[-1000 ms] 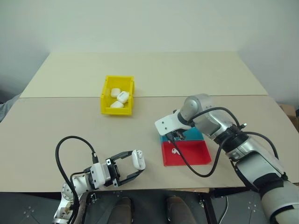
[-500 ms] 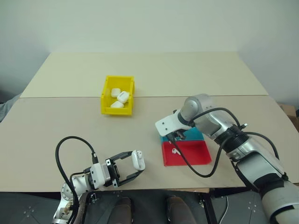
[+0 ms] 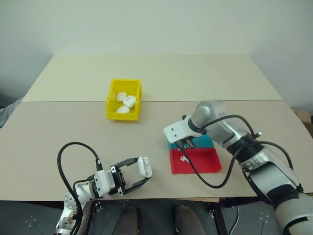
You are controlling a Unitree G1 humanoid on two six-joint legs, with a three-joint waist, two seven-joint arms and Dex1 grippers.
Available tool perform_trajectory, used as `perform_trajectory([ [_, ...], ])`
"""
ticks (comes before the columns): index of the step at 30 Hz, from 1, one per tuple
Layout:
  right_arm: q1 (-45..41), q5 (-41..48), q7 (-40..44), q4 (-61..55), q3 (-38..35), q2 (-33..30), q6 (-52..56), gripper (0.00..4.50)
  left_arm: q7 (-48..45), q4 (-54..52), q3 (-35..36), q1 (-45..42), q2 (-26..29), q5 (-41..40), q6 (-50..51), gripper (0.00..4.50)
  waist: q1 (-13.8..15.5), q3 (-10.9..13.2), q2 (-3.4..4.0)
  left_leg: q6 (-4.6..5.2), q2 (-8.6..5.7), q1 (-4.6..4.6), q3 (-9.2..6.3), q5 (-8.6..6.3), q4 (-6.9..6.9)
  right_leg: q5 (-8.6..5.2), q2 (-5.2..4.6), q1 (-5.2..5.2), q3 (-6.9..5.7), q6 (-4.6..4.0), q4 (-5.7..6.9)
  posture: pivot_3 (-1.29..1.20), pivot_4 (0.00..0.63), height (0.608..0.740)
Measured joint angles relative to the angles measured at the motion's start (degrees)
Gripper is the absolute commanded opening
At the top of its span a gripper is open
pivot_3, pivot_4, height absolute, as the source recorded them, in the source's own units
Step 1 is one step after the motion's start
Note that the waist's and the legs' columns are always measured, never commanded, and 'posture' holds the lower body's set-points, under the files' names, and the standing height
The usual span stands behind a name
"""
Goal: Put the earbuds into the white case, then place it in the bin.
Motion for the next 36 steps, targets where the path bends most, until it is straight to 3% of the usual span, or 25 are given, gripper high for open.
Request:
perform_trajectory([
  [6, 0.12, 9.93, -1.34, -15.46, -18.27, -4.66, 19.57, 1.12, 2.66, -5.49, -0.65, -8.01, -2.03, -4.52, 6.21, 2.74, 0.28, 0.00, 0.00, 0.00, -0.06, -0.06, -0.11, 0.00, 0.01, -0.02, -0.02, 0.07, -0.04, 0.06, -0.08, 0.00, 0.150, 0.740],
  [12, 1.41, 25.08, -5.79, -31.40, -40.90, -4.39, 49.65, 1.12, 2.84, -6.32, -1.41, -16.13, -4.05, -8.72, 12.47, 2.74, 0.00, 0.00, -0.01, 0.00, -0.07, -0.04, -0.18, 0.00, 0.00, -0.02, 0.03, 0.08, -0.04, 0.06, -0.03, 0.00, 0.150, 0.740],
  [14, -0.78, 29.91, -7.31, -35.66, -49.80, -0.91, 60.74, 1.12, 2.76, -6.30, -1.82, -18.45, -5.14, -9.67, 13.89, 2.74, -0.14, -0.01, 0.00, 0.00, -0.07, -0.03, -0.19, 0.00, 0.00, -0.01, 0.05, 0.08, -0.02, 0.06, 0.00, 0.00, 0.150, 0.740],
  [16, -2.74, 35.15, -8.60, -42.61, -61.46, 6.80, 70.22, 1.12, 3.64, -6.41, -2.29, -20.66, -6.78, -10.80, 16.83, 2.74, -0.09, -0.01, 0.00, 0.00, -0.03, -0.01, -0.30, 0.00, 0.00, -0.02, 0.15, 0.14, -0.04, 0.06, 0.01, 0.00, 0.150, 0.740],
  [18, -1.41, 41.00, -10.83, -48.51, -68.00, 13.27, 74.68, 1.12, 5.63, -7.77, -2.61, -22.25, -7.63, -12.21, 20.66, 2.74, -0.16, -0.02, 0.00, 0.00, -0.02, -0.02, -0.36, 0.00, 0.01, -0.02, 0.19, 0.16, -0.05, 0.06, 0.01, 0.00, 0.150, 0.740],
  [22, 5.43, 52.29, -17.74, -52.18, -73.92, 22.42, 76.24, 1.12, 7.84, -10.61, -2.10, -23.85, -7.36, -14.58, 26.38, 2.74, -0.18, -0.01, 0.00, 0.00, -0.11, -0.04, -0.34, 0.00, 0.01, -0.02, 0.13, 0.14, -0.02, 0.08, 0.04, 0.00, 0.150, 0.740],
  [30, 10.47, 71.29, -31.24, -52.40, -76.11, 26.05, 76.24, 1.12, 7.25, -10.65, -1.97, -24.55, -7.68, -14.46, 28.88, 2.74, -0.22, -0.01, 0.00, 0.00, -0.10, -0.06, -0.38, 0.00, 0.01, -0.03, 0.13, 0.16, -0.04, 0.09, -0.01, 0.00, 0.150, 0.740],
  [36, 13.18, 77.03, -38.63, -51.50, -70.91, 26.86, 76.12, 1.12, 8.16, -10.68, -1.88, -24.34, -8.59, -13.95, 29.55, 2.74, -0.69, -0.01, 0.00, 0.00, -0.10, -0.07, -0.40, 0.00, 0.01, -0.04, 0.15, 0.15, -0.04, 0.09, -0.01, 0.00, 0.150, 0.740],
])
